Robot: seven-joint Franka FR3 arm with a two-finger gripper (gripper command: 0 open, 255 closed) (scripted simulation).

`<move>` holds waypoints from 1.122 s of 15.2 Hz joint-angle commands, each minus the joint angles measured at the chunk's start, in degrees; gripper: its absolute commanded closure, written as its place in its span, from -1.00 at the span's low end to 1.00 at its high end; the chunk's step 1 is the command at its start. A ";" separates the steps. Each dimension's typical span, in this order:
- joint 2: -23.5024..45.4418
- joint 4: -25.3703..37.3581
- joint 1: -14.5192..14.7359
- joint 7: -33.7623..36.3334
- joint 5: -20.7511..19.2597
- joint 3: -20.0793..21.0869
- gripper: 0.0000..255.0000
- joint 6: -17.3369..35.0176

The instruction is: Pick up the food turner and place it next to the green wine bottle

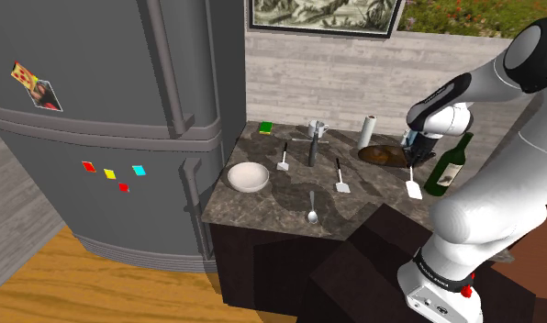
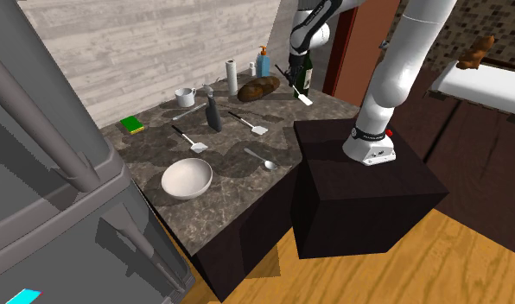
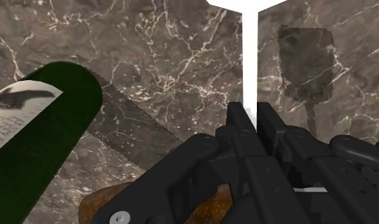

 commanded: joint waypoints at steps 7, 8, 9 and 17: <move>6.61 -1.18 0.40 -5.12 6.83 0.21 1.00 6.83; 7.52 -1.22 0.36 -5.94 7.95 0.43 1.00 7.63; 8.44 -1.24 0.27 -6.79 9.13 0.70 1.00 8.41; 15.93 -0.67 -2.25 -14.25 19.31 5.05 1.00 14.17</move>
